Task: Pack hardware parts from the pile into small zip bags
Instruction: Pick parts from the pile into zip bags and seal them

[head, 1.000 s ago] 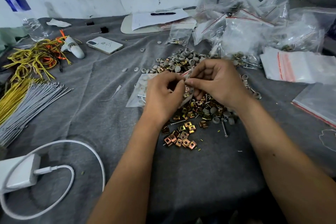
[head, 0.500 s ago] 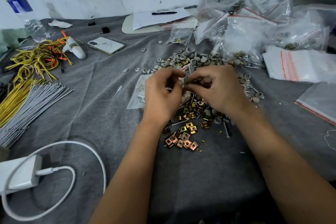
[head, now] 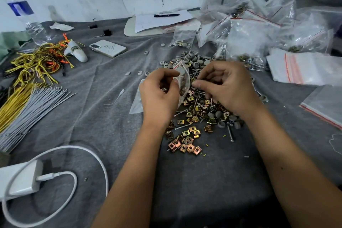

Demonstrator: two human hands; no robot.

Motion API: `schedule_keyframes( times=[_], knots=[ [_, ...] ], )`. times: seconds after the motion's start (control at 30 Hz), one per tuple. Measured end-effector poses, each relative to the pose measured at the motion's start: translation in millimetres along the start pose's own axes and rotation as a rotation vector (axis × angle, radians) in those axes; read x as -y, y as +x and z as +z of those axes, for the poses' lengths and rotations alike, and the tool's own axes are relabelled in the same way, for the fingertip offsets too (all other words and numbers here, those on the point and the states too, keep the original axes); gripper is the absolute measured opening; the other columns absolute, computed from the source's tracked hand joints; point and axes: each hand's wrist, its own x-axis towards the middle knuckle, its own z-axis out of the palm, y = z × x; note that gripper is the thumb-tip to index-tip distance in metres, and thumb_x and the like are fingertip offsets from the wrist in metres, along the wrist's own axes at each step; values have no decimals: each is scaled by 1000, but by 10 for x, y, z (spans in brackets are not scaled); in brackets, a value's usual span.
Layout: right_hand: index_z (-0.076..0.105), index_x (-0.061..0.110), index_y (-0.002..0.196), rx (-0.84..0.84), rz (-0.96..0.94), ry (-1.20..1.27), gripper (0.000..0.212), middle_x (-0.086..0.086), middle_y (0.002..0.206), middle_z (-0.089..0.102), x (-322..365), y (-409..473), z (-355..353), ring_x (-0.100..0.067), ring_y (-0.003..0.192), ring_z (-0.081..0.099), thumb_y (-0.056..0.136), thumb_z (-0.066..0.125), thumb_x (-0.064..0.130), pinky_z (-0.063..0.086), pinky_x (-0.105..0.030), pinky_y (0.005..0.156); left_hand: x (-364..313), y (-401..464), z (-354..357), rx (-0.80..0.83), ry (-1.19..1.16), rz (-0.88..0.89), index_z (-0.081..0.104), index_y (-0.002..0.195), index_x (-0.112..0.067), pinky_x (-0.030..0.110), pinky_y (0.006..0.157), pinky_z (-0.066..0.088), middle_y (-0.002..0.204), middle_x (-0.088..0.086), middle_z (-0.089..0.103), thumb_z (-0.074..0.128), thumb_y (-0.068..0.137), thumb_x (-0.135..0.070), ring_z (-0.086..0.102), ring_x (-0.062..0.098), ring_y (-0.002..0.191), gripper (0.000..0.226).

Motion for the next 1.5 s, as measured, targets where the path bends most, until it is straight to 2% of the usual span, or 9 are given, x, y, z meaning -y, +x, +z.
schedule_keyframes(
  times=[0.17, 0.27, 0.4, 0.6, 0.87, 1.03, 1.2, 1.3, 1.5],
  knots=[
    [80, 25, 92, 293, 69, -105, 17, 3, 88, 79, 26, -18, -38, -21, 73, 75, 80, 87, 35, 62, -53, 65, 19, 7, 11, -12, -9, -11, 76, 96, -16, 32, 60, 50, 75, -9, 67, 59, 86, -11, 64, 16, 66, 21],
    [80, 25, 86, 329, 47, -231, 15, 9, 82, 77, 82, 0, -146, -12, 73, 73, 79, 86, 37, 60, -37, 71, 12, -10, 39, 19, 5, 13, 76, 96, -14, 33, 62, 53, 78, -7, 70, 61, 86, -8, 66, 16, 68, 19],
    [78, 30, 78, 512, 164, -451, 14, 18, 66, 70, 159, -6, -328, 1, 58, 65, 73, 91, 34, 43, -11, 50, -2, -24, 60, 46, 52, 81, 77, 95, -15, 31, 67, 58, 82, -9, 72, 64, 86, -6, 68, 10, 73, 19],
    [78, 32, 77, 616, 187, -661, 12, 23, 68, 69, 195, -19, -298, 2, 62, 64, 76, 90, 29, 41, -12, 53, 3, -40, 65, 66, 7, 47, 78, 97, -14, 15, 62, 44, 81, -8, 72, 64, 91, -3, 61, 1, 64, 19],
    [80, 27, 89, 178, -37, -422, 9, 14, 68, 67, 403, 55, -146, 1, 61, 60, 82, 86, 24, 42, -10, 57, -19, -46, 47, 90, 12, 61, 79, 100, -9, 19, 68, 48, 86, -7, 73, 62, 93, 2, 65, 4, 73, 22],
    [80, 36, 104, 255, -1, -803, 16, 17, 77, 59, 393, 170, 77, -8, 75, 60, 88, 78, 33, 40, -23, 68, -43, -59, 23, 39, 4, 119, 80, 99, -12, 26, 77, 56, 95, -4, 77, 60, 90, -3, 72, 8, 88, 25],
    [80, 33, 104, 98, 17, -549, 17, 19, 75, 68, 322, 101, -28, 7, 66, 61, 87, 81, 32, 40, -7, 59, -62, -50, 23, -6, 1, 112, 81, 97, -15, 19, 77, 54, 92, -8, 76, 62, 90, 1, 72, 4, 86, 26],
    [78, 26, 90, 25, -30, -419, 7, 14, 76, 71, 323, 66, -201, -2, 68, 66, 86, 83, 27, 50, -15, 61, -75, -51, 34, 4, 25, 100, 81, 97, -13, 15, 72, 51, 90, -5, 76, 63, 90, 1, 69, 2, 80, 24],
    [77, 32, 81, 560, 256, -610, 17, 19, 72, 73, 317, 25, -500, 3, 65, 68, 73, 92, 28, 45, -7, 55, -114, -83, 50, 36, 70, 107, 82, 97, -8, 10, 68, 46, 89, -5, 76, 65, 91, 3, 66, -1, 75, 21]
  ],
)
